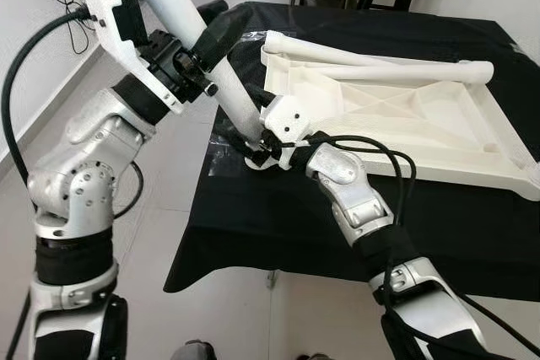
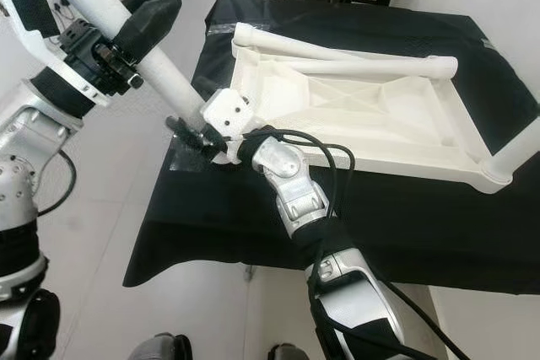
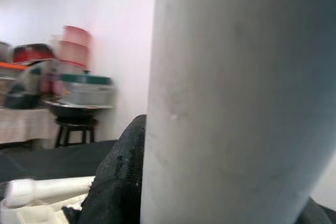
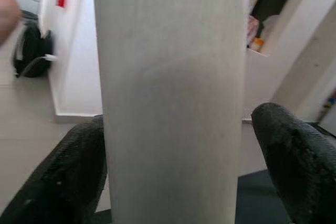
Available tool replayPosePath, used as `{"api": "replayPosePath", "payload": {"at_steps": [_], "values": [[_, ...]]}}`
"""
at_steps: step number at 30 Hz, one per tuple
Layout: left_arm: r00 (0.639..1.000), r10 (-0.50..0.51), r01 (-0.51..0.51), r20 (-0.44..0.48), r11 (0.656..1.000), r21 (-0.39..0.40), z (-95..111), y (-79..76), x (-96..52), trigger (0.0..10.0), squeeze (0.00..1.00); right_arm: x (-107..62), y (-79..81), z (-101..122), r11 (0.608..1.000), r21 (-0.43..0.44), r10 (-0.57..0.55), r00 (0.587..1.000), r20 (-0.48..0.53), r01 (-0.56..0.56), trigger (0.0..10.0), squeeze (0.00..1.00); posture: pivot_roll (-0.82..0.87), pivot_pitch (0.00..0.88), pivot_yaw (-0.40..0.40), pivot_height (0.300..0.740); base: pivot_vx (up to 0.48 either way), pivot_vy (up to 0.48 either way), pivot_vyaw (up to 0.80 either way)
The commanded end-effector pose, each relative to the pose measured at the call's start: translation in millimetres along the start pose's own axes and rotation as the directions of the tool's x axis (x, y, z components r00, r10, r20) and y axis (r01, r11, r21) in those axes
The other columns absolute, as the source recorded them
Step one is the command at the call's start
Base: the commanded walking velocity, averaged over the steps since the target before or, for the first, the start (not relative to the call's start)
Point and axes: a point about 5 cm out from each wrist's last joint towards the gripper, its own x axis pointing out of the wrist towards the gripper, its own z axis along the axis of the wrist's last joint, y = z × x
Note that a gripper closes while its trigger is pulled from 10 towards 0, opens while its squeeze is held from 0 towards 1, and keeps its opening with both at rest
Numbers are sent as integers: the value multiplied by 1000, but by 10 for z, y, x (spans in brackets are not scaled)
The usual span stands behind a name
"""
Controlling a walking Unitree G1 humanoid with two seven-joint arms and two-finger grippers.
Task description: Building children table
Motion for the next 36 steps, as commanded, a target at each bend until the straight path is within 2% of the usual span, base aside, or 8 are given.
{"api": "replayPosePath", "payload": {"at_steps": [1, 2, 10, 11, 13, 14, 23, 36], "values": [[955, -298, 295, -4, 946, -133, -54, -291, 129, 0, 0, 106, 122, 122, 989, -19, 145, 989, 43, -144, 10000, 216, 40, 80, -44, 740, 0, 0, 0], [927, -375, 367, -24, 916, -162, -58, -335, 125, 0, 0, 115, 169, 129, 976, -24, 218, 975, 37, -217, 10000, 0, 39, 80, -44, 740, 0, 0, 0], [829, -557, 529, -49, 810, -254, -95, -395, 167, 0, 0, 152, 236, 138, 933, -31, 358, 933, 20, -358, 10000, 0, 42, 76, -51, 740, 0, 0, 0], [809, -586, 554, -50, 787, -270, -101, -413, 163, 0, 0, 155, 246, 140, 927, -24, 375, 927, 23, -375, 3647, 0, 42, 76, -51, 740, 0, 0, 0], [790, -612, 575, -50, 766, -287, -106, -429, 159, 0, 0, 156, 255, 142, 920, -19, 391, 920, 26, -391, 3647, 0, 41, 76, -52, 740, 0, 0, 0], [752, -657, 614, -47, 725, -312, -108, -460, 152, 0, 0, 150, 266, 142, 908, -7, 418, 908, 32, -418, 0, 0, 40, 76, -54, 740, 0, 0, 0], [703, -709, 662, -54, 681, -314, -88, -460, 151, 0, 0, 118, 252, 120, 894, -4, 448, 894, 17, -448, 0, 0, 37, 79, -53, 740, 0, 0, 0], [689, -722, 678, -64, 673, -295, -64, -448, 158, 0, 0, 104, 259, 64, 891, -7, 454, 891, -10, -454, 0, 0, 50, 76, -52, 740, 0, 0, 0]]}}
